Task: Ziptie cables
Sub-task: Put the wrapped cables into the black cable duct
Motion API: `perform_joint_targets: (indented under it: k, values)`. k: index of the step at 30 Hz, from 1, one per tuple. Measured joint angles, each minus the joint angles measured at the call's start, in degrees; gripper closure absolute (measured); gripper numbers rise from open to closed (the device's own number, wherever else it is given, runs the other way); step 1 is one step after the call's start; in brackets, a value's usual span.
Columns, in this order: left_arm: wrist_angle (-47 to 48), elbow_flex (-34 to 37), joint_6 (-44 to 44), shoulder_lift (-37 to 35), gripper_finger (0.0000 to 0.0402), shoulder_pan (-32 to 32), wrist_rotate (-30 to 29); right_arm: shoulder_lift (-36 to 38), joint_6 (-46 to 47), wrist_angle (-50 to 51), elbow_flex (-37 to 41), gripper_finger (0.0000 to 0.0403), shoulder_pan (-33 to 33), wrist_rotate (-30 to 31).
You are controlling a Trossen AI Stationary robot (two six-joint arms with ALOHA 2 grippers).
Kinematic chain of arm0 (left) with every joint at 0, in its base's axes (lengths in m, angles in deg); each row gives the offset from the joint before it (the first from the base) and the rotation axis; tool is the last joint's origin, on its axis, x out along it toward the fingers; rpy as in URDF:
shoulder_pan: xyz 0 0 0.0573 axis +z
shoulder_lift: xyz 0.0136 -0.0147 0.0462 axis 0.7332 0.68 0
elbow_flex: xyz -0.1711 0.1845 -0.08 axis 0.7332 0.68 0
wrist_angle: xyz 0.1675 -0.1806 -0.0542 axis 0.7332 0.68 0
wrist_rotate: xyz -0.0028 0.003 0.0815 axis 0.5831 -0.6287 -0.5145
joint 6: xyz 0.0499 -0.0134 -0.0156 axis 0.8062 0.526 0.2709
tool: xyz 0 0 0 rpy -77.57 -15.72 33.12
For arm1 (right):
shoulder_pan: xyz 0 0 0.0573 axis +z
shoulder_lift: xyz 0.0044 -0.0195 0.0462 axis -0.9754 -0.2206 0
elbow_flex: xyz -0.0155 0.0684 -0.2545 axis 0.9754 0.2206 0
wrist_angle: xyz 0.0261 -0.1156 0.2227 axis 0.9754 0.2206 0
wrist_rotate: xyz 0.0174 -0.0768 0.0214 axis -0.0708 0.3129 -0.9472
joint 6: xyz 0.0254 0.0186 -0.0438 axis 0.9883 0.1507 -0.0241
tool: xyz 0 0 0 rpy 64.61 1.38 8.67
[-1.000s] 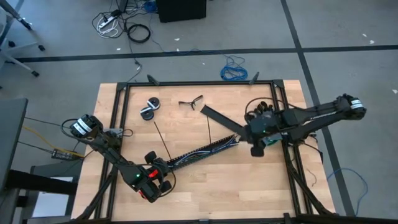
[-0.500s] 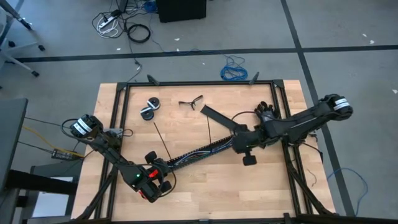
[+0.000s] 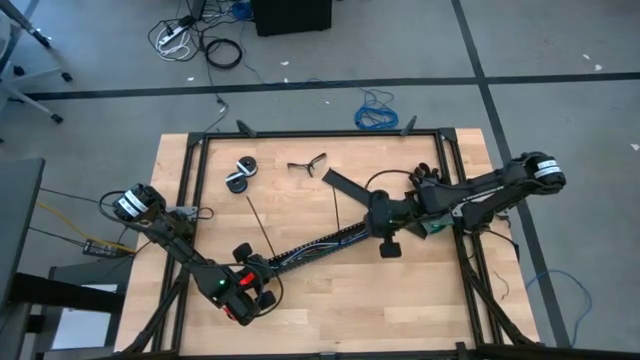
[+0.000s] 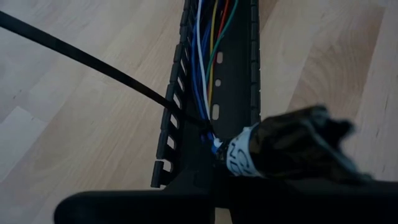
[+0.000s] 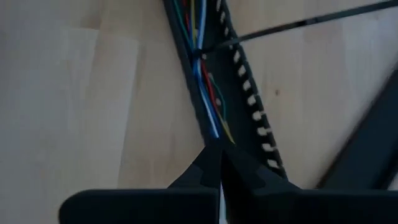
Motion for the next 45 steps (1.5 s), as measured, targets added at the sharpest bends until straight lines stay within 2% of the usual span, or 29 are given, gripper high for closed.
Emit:
perform_joint_targets:
  k: [7,13,18,33,38,41,45]
  values:
    - [0.0,0.0,0.0,0.0,0.0401,0.0,-0.1,-0.3,-0.3,-3.9,0.4,0.0402,-0.2,-0.8]
    - [-0.2,0.0,0.0,0.0,0.0401,0.0,-0.3,-0.3,-0.3,-11.5,6.5,0.0403,-3.6,-5.0]
    - [-0.2,0.0,0.0,0.0,0.0401,0.0,-0.3,-0.3,0.4,-15.9,10.2,0.0403,-5.5,-5.6]
    - [-0.7,0.0,0.0,0.0,0.0401,0.0,-0.1,-0.2,0.6,-23.2,20.2,0.0403,-11.0,-6.6]
    - [-1.3,0.0,0.0,0.0,0.0401,0.0,0.1,-0.2,-1.4,-24.9,23.4,0.0403,-14.6,-9.4]
    - [-1.5,0.0,0.0,0.0,0.0401,0.0,0.1,0.0,-1.7,-25.1,23.5,0.0403,-16.2,-11.8]
    - [-1.5,0.0,0.0,0.0,0.0401,0.0,0.3,1.8,-3.8,-23.5,22.1,0.0403,-16.3,-10.8]
